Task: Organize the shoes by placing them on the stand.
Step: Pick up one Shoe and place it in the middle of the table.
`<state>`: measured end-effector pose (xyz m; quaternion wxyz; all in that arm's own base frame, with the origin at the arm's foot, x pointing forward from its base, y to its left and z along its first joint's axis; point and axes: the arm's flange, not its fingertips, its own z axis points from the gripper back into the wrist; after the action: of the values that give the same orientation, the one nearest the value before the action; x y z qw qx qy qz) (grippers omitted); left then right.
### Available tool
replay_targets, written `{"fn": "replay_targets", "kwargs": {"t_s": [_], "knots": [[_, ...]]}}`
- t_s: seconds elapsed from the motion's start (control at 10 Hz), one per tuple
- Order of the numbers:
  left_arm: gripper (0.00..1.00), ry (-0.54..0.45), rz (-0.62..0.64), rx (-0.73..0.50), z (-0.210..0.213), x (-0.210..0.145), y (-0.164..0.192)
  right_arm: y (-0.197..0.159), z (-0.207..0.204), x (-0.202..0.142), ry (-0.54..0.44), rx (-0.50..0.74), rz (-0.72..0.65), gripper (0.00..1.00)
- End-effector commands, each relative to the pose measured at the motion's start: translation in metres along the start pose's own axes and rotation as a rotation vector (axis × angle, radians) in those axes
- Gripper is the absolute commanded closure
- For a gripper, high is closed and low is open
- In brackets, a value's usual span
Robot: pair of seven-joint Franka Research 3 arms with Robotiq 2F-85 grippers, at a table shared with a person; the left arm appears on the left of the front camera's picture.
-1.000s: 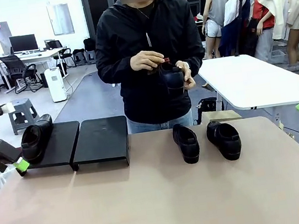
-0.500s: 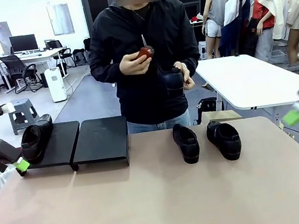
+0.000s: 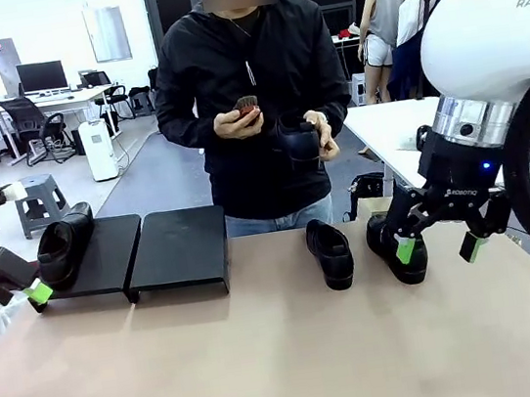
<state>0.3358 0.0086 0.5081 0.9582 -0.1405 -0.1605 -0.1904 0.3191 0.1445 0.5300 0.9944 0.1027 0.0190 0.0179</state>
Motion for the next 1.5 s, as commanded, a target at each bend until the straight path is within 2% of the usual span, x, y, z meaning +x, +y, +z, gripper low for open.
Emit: {"fn": "replay_targets", "kwargs": {"t_s": [0.0, 0.1, 0.2, 0.4, 0.6, 0.7, 0.8, 0.9, 1.1, 1.2, 1.3, 1.4], "knots": [[0.00, -0.006, 0.008, 0.011, -0.003, -0.003, 0.000, 0.000, 0.000, 0.000, -0.005, -0.002, -0.006, 0.00], [0.00, -0.006, 0.008, 0.011, -0.003, -0.003, 0.000, 0.008, -0.003, -0.002, -0.032, -0.066, -0.012, 0.00], [0.00, -0.006, 0.008, 0.011, -0.003, -0.003, 0.000, 0.023, -0.006, 0.012, -0.099, -0.101, 0.047, 0.00], [0.00, -0.006, 0.008, 0.011, -0.003, -0.003, 0.000, 0.001, 0.022, 0.011, -0.147, -0.047, 0.083, 0.00], [0.00, -0.006, 0.008, 0.011, -0.003, -0.003, 0.000, -0.048, 0.048, -0.022, -0.053, 0.004, 0.080, 0.00], [0.00, -0.006, 0.008, 0.011, -0.003, -0.003, 0.000, -0.059, 0.049, -0.029, -0.019, 0.023, 0.076, 0.00], [0.00, -0.006, 0.008, 0.011, -0.003, -0.003, 0.000, -0.053, 0.041, -0.023, -0.023, 0.000, 0.073, 0.00], [0.00, -0.006, 0.008, 0.011, -0.003, -0.003, 0.000, -0.053, 0.047, -0.033, -0.044, -0.021, 0.086, 0.00], [0.00, -0.006, 0.008, 0.011, -0.003, -0.003, 0.000, -0.085, 0.114, -0.097, -0.020, -0.004, 0.067, 0.00], [0.00, -0.006, 0.008, 0.011, -0.003, -0.003, 0.000, -0.116, 0.156, -0.134, -0.054, 0.045, 0.012, 0.00], [0.00, -0.006, 0.008, 0.011, -0.003, -0.003, 0.000, -0.139, 0.177, -0.155, -0.103, 0.107, -0.039, 0.00], [0.00, -0.006, 0.008, 0.011, -0.003, -0.003, 0.000, -0.155, 0.187, -0.168, -0.184, 0.121, -0.028, 0.00]]}}
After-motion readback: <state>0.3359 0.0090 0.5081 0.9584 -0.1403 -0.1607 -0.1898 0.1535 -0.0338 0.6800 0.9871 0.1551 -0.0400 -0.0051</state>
